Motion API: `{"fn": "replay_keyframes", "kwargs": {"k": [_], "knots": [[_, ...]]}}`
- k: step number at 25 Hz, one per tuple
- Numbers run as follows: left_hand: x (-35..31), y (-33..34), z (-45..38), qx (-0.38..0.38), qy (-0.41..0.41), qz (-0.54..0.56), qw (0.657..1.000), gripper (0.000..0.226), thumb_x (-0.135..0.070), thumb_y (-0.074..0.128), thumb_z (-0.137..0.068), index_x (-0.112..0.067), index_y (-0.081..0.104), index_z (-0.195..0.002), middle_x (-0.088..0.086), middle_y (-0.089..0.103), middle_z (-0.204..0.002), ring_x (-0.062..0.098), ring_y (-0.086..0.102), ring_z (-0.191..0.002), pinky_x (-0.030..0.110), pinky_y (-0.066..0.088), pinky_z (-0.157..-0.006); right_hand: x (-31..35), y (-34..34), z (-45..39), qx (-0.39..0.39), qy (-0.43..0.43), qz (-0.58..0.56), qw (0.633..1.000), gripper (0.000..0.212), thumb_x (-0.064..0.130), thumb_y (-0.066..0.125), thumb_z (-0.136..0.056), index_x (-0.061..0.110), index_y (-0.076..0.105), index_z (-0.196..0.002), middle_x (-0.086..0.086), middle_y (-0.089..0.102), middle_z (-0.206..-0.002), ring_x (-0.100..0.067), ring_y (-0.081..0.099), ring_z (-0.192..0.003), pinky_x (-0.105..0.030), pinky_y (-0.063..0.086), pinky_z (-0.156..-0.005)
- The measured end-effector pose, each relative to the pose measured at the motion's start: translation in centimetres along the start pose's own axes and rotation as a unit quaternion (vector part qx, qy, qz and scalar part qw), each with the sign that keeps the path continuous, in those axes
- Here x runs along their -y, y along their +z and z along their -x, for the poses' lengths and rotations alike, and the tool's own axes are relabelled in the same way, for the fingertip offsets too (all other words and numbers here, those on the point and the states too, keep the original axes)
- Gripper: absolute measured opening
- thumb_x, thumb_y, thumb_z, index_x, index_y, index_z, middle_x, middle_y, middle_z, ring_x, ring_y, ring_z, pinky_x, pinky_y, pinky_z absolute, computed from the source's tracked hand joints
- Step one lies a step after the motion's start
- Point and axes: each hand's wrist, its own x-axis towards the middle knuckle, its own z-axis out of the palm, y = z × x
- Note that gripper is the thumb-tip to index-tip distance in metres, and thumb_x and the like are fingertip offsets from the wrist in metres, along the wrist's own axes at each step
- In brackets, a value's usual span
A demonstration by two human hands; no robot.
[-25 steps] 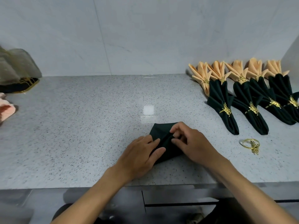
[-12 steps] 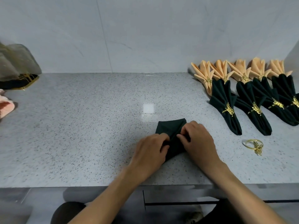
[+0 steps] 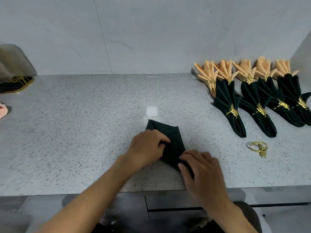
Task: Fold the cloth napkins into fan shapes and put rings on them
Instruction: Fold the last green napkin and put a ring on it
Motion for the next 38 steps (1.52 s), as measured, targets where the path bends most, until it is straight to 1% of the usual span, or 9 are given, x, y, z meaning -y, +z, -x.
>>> {"fn": "replay_keyframes", "kwargs": {"k": [6,13,19,22,26,29,33,36,38], "knots": [[3.2,0.4,-0.3,-0.043,0.216,-0.144,0.965,0.026,-0.027,0.062,-0.092,-0.031,0.072,-0.116,-0.003,0.049,-0.142,0.022,0.039,-0.129,0.042,0.035,-0.1,-4.2,-1.6,-3.6,0.032,0.049,0.036,0.998,0.022,0.018,0.06,-0.091,0.03,0.076,-0.101,0.013,0.065,-0.112,-0.018,0.051,-0.104,-0.032,0.03,-0.082],[4.4,0.7,-0.8,-0.04,0.188,0.036,0.981,0.021,-0.026,0.062,-0.095,-0.026,0.073,-0.112,-0.016,0.068,-0.117,0.001,0.058,-0.107,0.035,0.045,-0.1,-2.4,-0.8,-4.2,0.019,0.085,0.03,0.996,0.008,0.032,0.061,-0.093,0.027,0.067,-0.094,0.01,0.059,-0.096,-0.017,0.05,-0.09,-0.034,0.029,-0.078],[3.6,2.7,4.4,-0.141,0.202,0.052,0.968,0.016,-0.022,0.066,-0.092,-0.017,0.077,-0.102,-0.008,0.072,-0.102,0.002,0.061,-0.095,0.019,0.051,-0.084,-4.2,-0.5,-2.4,0.003,-0.144,-0.032,0.989,0.021,0.007,0.064,-0.088,0.016,0.073,-0.105,0.005,0.063,-0.097,-0.019,0.054,-0.087,-0.032,0.045,-0.076],[4.0,3.6,8.0,-0.132,0.227,-0.02,0.965,0.032,-0.018,0.054,-0.097,-0.006,0.067,-0.124,0.003,0.062,-0.128,0.016,0.057,-0.115,0.027,0.047,-0.098,-3.8,-0.5,-0.6,0.008,-0.175,-0.028,0.984,0.031,0.011,0.054,-0.088,0.012,0.073,-0.113,0.002,0.065,-0.103,-0.024,0.057,-0.1,-0.037,0.046,-0.089],[4.3,2.9,10.9,-0.025,0.229,-0.15,0.961,0.069,-0.044,0.049,-0.093,-0.008,0.036,-0.15,0.004,0.035,-0.153,0.019,0.033,-0.142,0.041,0.025,-0.117,-3.9,-1.2,1.1,0.052,-0.186,-0.053,0.98,0.038,0.027,0.054,-0.095,0.009,0.065,-0.127,-0.003,0.06,-0.116,-0.026,0.053,-0.121,-0.046,0.04,-0.107],[3.8,4.1,11.9,-0.073,0.22,-0.169,0.958,0.063,-0.027,0.057,-0.083,-0.006,0.049,-0.143,0.006,0.052,-0.138,0.023,0.049,-0.126,0.041,0.036,-0.109,-3.9,-1.5,2.5,0.066,-0.205,-0.034,0.976,0.047,0.043,0.06,-0.096,0.009,0.064,-0.128,-0.004,0.059,-0.119,-0.026,0.055,-0.116,-0.039,0.046,-0.099],[3.2,5.7,13.0,-0.21,0.258,-0.104,0.937,0.034,-0.003,0.048,-0.091,-0.002,0.071,-0.115,0.008,0.07,-0.108,0.022,0.065,-0.097,0.035,0.051,-0.086,-2.4,-0.3,5.2,-0.02,-0.183,0.003,0.983,0.031,0.021,0.056,-0.093,0.007,0.069,-0.118,-0.006,0.061,-0.111,-0.026,0.058,-0.096,-0.035,0.044,-0.089],[2.4,3.8,12.9,-0.189,0.243,-0.026,0.951,0.02,-0.014,0.058,-0.089,-0.013,0.077,-0.098,-0.005,0.07,-0.092,0.012,0.065,-0.083,0.03,0.049,-0.078,-1.3,-1.1,4.9,-0.014,-0.162,-0.059,0.985,0.023,0.022,0.055,-0.09,0.012,0.072,-0.103,0.001,0.063,-0.114,-0.02,0.055,-0.105,-0.035,0.039,-0.091],[0.5,0.3,11.5,-0.121,0.141,0.035,0.982,0.011,-0.02,0.063,-0.079,-0.024,0.073,-0.083,-0.017,0.066,-0.079,0.001,0.061,-0.073,0.027,0.046,-0.073,-0.4,-3.6,1.9,0.083,-0.12,-0.122,0.982,0.018,0.03,0.054,-0.09,0.021,0.068,-0.095,0.013,0.062,-0.111,-0.011,0.051,-0.115,-0.034,0.038,-0.096]]}}
